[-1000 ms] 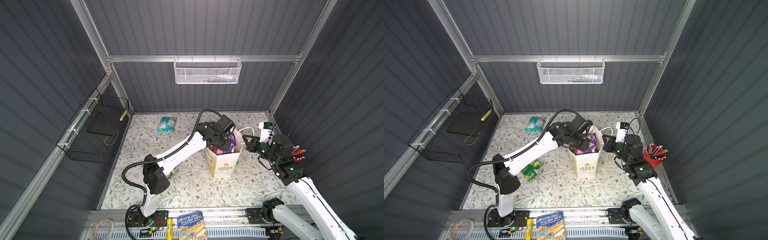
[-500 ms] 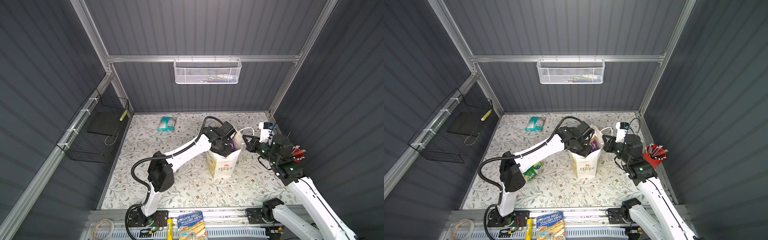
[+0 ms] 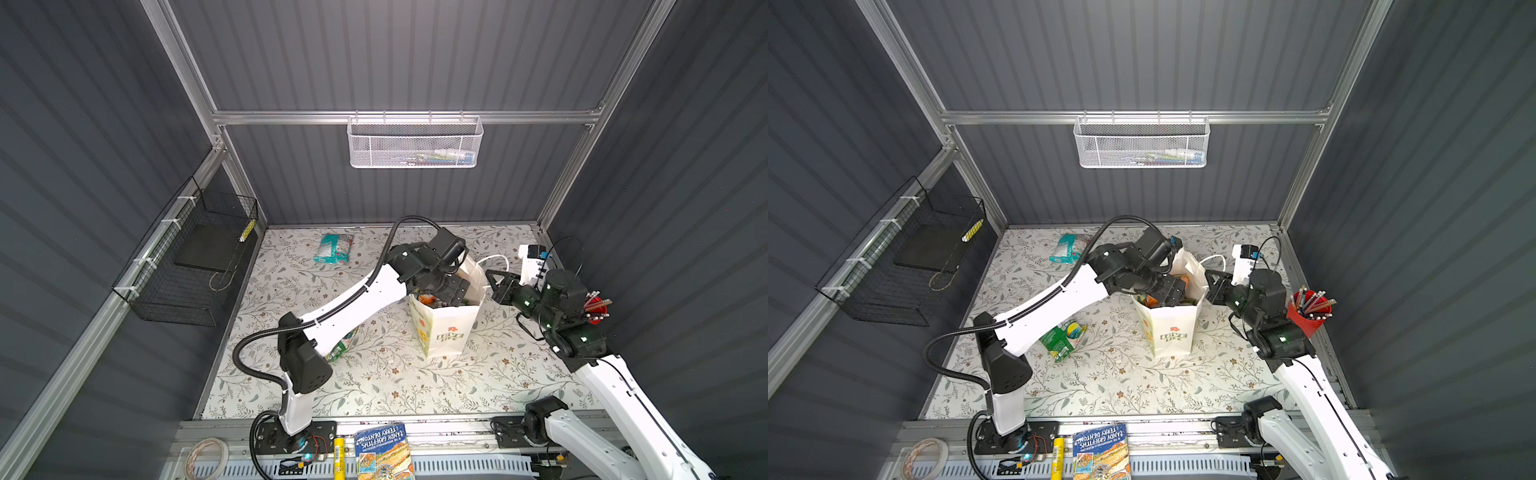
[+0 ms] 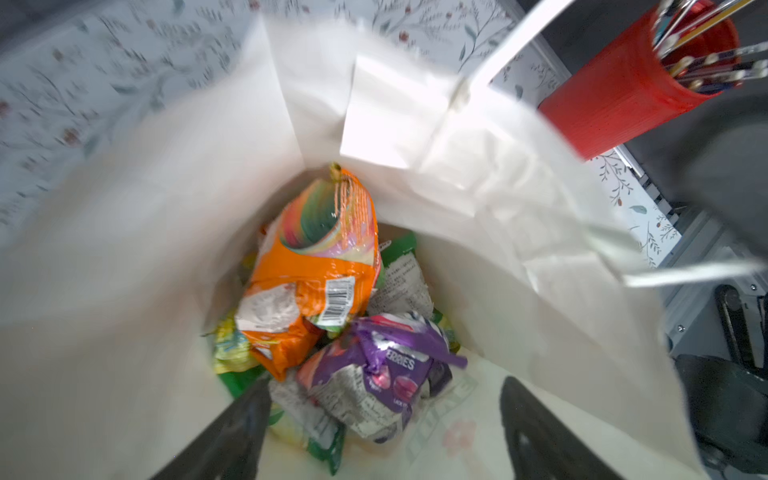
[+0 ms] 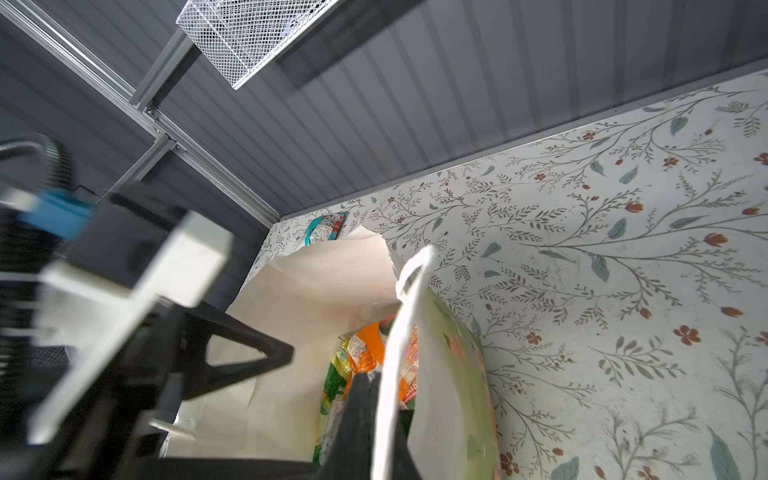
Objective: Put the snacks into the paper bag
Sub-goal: 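Lower the purple packet into the bag and open the left gripper, then raise the left gripper out of the bag and move to the green packet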
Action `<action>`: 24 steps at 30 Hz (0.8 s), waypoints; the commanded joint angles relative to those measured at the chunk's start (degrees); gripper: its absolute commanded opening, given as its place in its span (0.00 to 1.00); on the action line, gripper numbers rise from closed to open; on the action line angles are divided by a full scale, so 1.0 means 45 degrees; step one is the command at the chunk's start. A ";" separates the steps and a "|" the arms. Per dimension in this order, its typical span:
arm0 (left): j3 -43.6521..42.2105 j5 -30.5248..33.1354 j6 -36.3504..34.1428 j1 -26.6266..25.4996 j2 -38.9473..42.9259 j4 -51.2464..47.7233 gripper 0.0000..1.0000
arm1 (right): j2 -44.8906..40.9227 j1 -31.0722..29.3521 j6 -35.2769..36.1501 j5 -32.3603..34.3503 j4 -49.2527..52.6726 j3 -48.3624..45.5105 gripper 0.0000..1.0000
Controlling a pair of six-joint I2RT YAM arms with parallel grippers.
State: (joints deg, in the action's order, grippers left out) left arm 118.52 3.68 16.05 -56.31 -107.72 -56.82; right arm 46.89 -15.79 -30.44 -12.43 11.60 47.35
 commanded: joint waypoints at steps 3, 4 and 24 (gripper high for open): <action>0.0403 0.0811 -0.0205 0.0013 0.0899 -0.0118 1.00 | -0.0108 0.0052 0.0180 0.0086 0.0050 -0.0113 0.00; 0.0282 0.0794 -0.0191 0.0013 0.1069 -0.0015 1.00 | -0.0108 0.0052 0.0177 0.0097 0.0038 -0.0128 0.00; -0.3919 -0.0910 0.0272 0.0009 0.6692 0.3915 1.00 | 0.0048 0.0050 0.0167 0.0032 -0.0022 -0.0132 0.00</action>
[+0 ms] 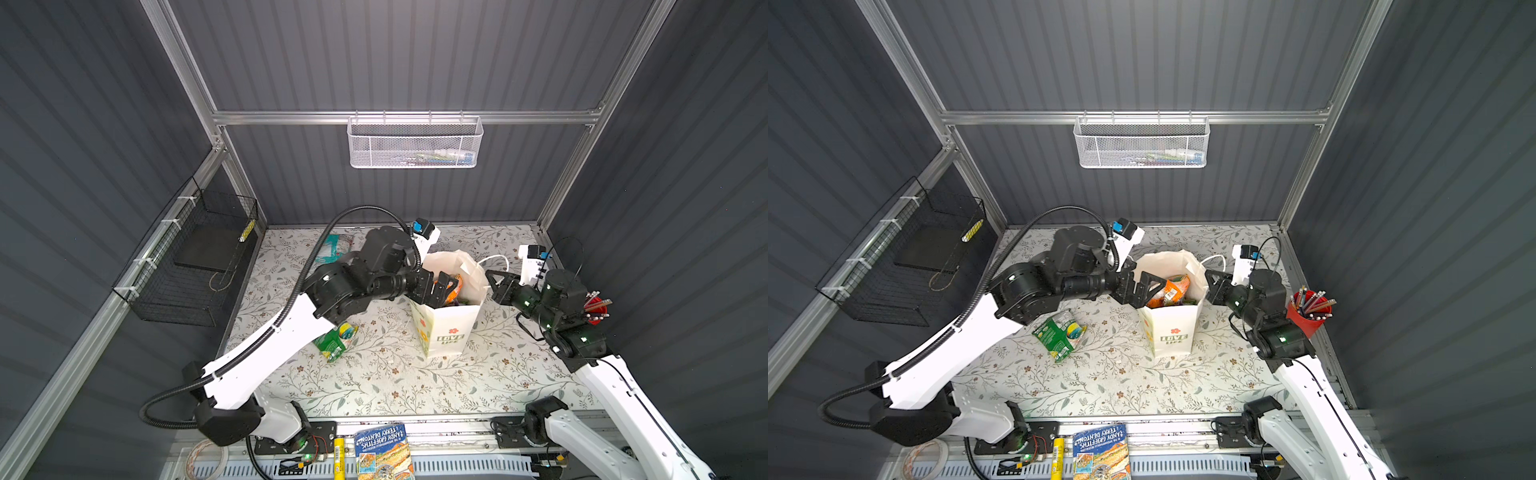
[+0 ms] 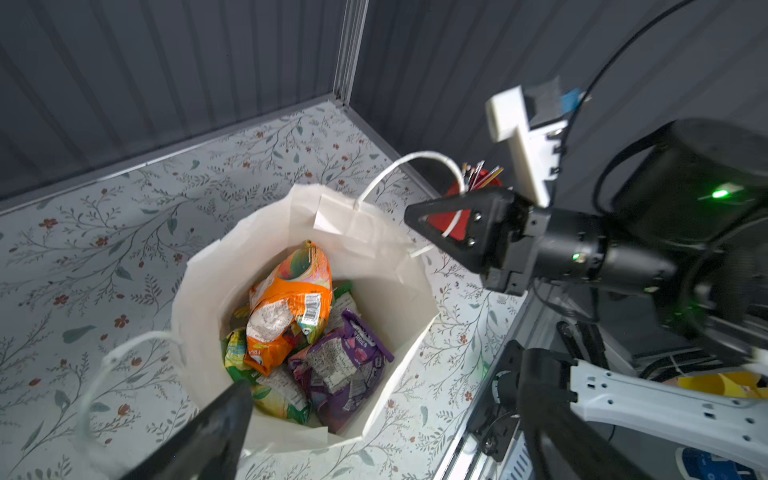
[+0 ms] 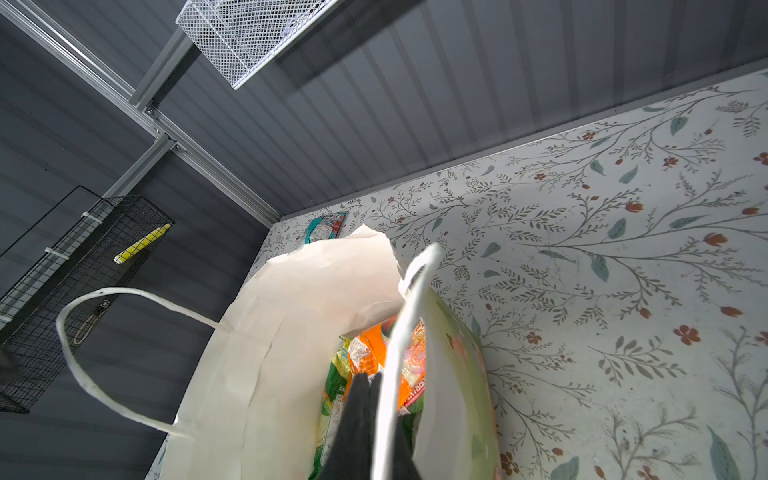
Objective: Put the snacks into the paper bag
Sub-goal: 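Raise the left gripper out of the bag and move to the green packet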
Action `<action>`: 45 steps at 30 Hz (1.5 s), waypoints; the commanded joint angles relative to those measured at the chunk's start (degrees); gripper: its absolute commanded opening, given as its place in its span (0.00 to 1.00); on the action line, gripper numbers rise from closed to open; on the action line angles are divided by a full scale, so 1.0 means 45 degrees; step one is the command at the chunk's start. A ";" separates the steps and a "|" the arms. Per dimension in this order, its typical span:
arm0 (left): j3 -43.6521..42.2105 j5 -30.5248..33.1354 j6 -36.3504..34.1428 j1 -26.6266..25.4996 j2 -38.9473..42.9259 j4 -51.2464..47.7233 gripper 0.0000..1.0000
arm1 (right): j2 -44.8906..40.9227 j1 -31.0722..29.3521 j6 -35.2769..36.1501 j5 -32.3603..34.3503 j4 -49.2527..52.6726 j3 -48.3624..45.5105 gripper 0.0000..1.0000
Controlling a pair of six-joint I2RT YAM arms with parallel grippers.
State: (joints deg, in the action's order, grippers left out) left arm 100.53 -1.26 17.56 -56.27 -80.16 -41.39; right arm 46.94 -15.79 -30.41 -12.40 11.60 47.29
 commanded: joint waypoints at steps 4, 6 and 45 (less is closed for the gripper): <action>-0.0267 0.2560 -0.0057 -0.0005 0.1589 0.0210 1.00 | -0.0019 0.0052 0.0181 0.0090 0.0001 -0.0118 0.00; -0.0289 0.4169 0.0142 -0.0008 0.1827 -0.0452 1.00 | -0.0107 0.0052 0.0210 0.0120 0.0037 -0.0108 0.00; -1.2507 0.1119 0.5450 0.7837 0.2863 0.1808 1.00 | -0.0582 0.0052 0.0293 0.0080 0.0254 -0.0001 0.00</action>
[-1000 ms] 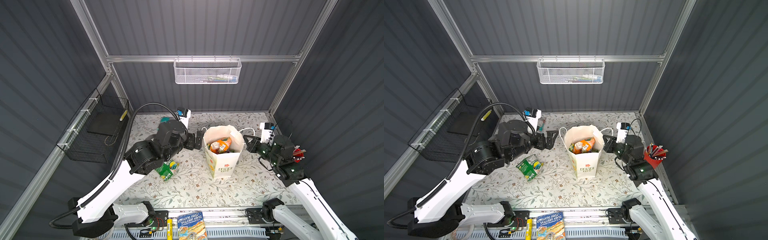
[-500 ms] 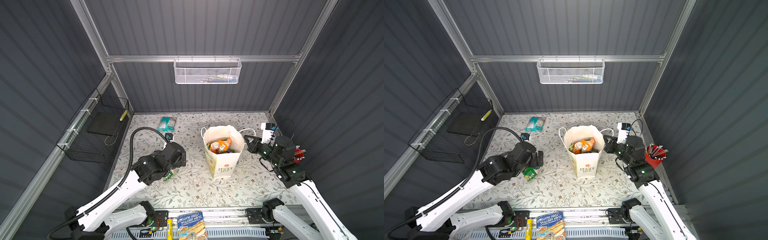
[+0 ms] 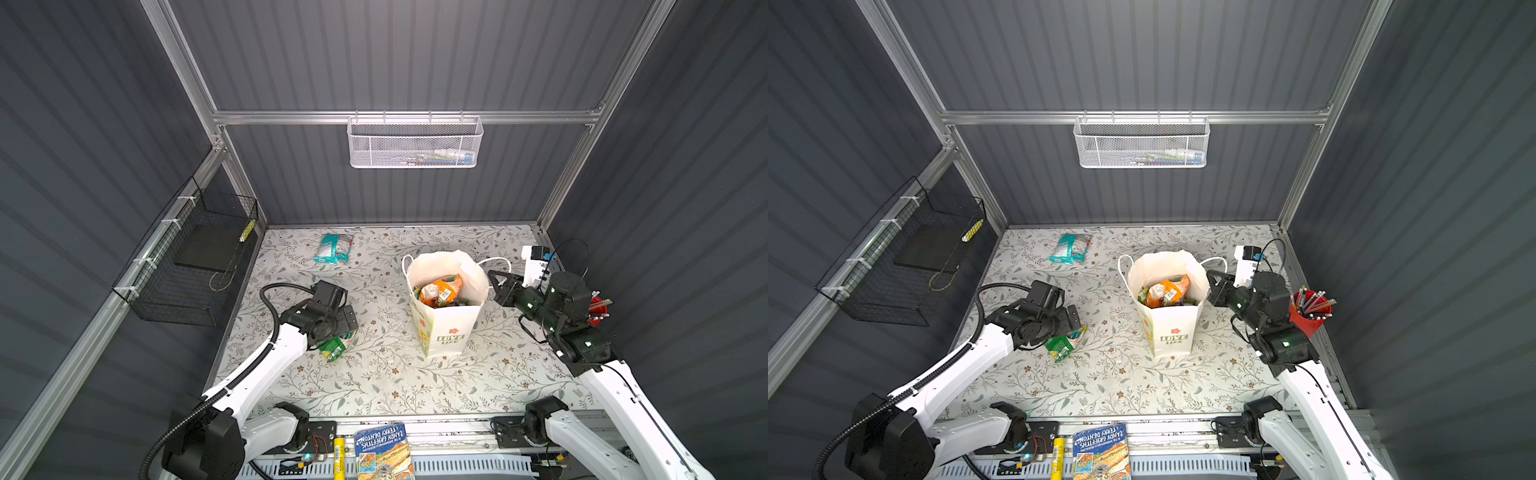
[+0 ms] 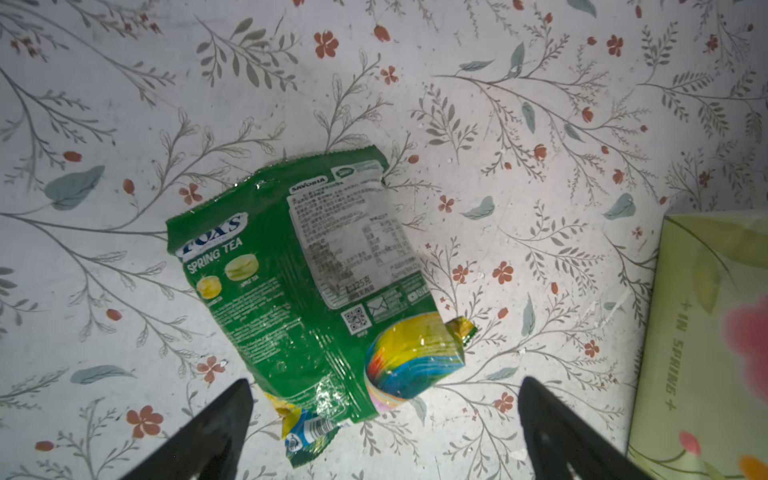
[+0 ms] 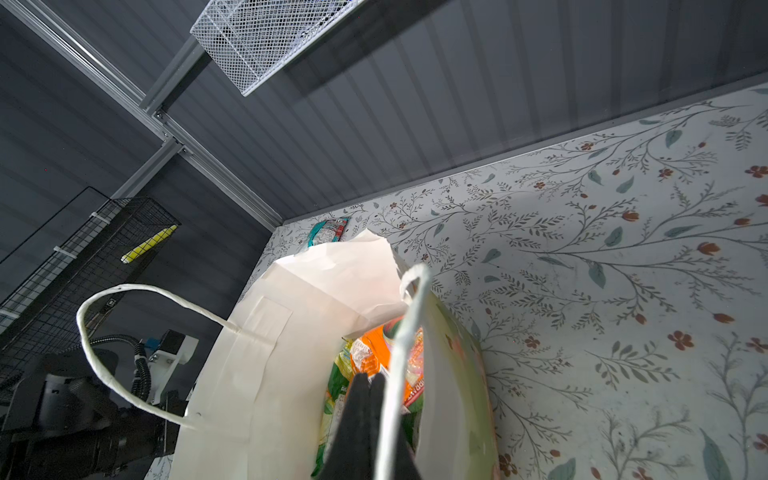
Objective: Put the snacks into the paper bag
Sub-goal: 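Raise the left gripper out of the bag and move to the green packet, then lower the left gripper onto the green FOX'S packet and grasp it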
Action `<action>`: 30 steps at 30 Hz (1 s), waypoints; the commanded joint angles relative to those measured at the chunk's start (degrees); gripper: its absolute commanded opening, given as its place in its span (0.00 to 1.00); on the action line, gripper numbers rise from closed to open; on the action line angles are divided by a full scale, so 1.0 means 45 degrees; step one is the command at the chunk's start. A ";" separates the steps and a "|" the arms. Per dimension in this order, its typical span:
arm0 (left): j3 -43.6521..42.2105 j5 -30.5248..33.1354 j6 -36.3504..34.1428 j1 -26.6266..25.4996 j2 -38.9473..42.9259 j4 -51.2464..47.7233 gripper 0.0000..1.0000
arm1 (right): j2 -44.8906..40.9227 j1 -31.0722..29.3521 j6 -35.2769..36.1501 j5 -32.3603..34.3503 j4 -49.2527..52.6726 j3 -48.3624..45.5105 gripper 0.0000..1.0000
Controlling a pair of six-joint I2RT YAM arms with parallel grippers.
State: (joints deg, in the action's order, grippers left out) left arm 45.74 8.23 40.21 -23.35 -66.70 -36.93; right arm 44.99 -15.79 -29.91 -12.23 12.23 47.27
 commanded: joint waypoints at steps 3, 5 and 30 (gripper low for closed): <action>-0.0370 -0.1147 0.0487 0.1049 -0.0540 0.0887 1.00 | -0.0174 0.0052 0.0201 0.0041 0.0132 0.0004 0.00; -0.0471 -0.1201 0.0685 0.1267 -0.0747 0.1051 1.00 | -0.0155 0.0055 0.0201 0.0042 0.0133 0.0004 0.00; -0.1203 -0.1620 0.0739 0.2084 -0.3446 0.2683 0.93 | -0.0252 0.0052 0.0214 0.0120 0.0160 0.0004 0.00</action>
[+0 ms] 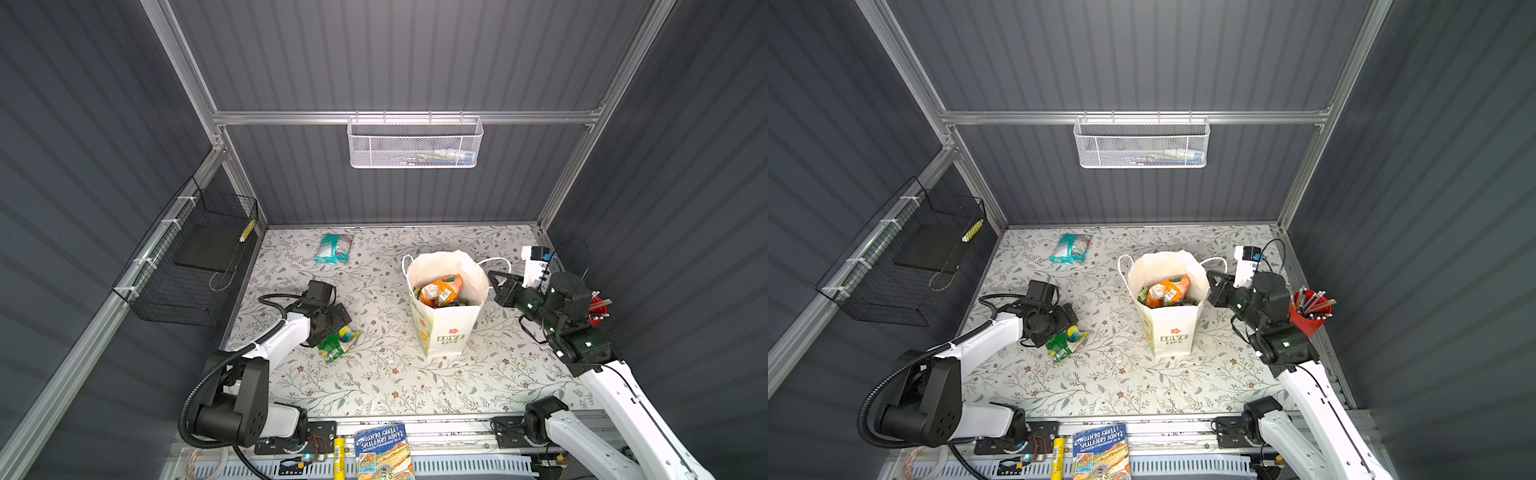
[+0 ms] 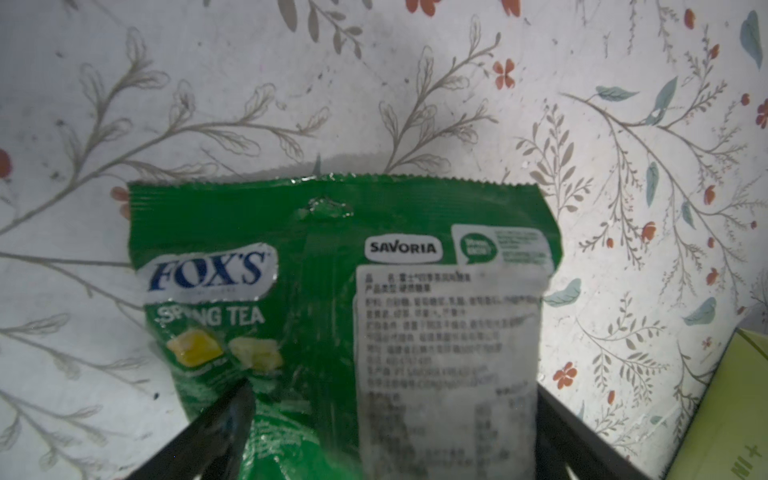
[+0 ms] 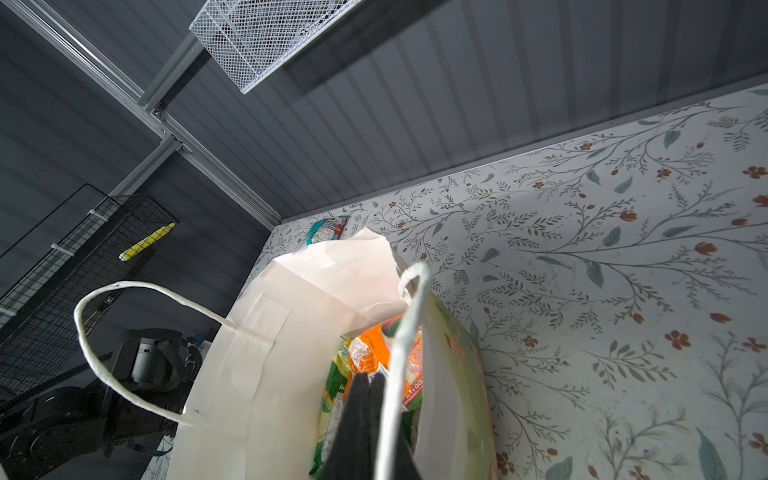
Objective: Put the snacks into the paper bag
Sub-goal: 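Lower the left gripper onto the green FOX'S packet and grasp it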
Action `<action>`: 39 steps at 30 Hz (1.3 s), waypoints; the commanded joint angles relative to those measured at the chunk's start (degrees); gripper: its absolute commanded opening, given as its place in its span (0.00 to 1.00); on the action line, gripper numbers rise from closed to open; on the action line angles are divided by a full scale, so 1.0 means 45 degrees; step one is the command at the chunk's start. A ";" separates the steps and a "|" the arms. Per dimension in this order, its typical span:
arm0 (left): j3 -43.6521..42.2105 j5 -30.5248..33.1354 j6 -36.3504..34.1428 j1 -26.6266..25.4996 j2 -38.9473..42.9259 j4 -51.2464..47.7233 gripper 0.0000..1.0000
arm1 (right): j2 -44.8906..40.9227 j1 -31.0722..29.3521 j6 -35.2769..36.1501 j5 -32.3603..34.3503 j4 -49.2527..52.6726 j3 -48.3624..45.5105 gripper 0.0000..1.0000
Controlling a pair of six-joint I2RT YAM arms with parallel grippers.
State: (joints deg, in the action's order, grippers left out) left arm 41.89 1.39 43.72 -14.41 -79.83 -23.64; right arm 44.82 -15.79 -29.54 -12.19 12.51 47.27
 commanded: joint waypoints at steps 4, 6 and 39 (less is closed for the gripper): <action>-0.0273 0.0043 -0.0262 0.0098 -0.0481 -0.0506 0.79 | -0.0213 0.0052 0.0123 0.0110 0.0115 0.0004 0.00; -0.0241 0.0055 -0.0331 0.0098 -0.0398 -0.0592 0.71 | -0.0233 0.0052 0.0124 0.0120 0.0110 0.0006 0.00; 0.1074 -0.3676 -0.1011 0.0099 0.2851 -0.0844 0.09 | -0.0389 0.0052 0.0150 0.0188 0.0175 0.0024 0.00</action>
State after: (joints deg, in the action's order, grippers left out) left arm 43.22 -13.15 40.91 -14.04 -70.70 -24.45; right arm 44.18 -15.79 -29.50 -11.55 13.43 47.27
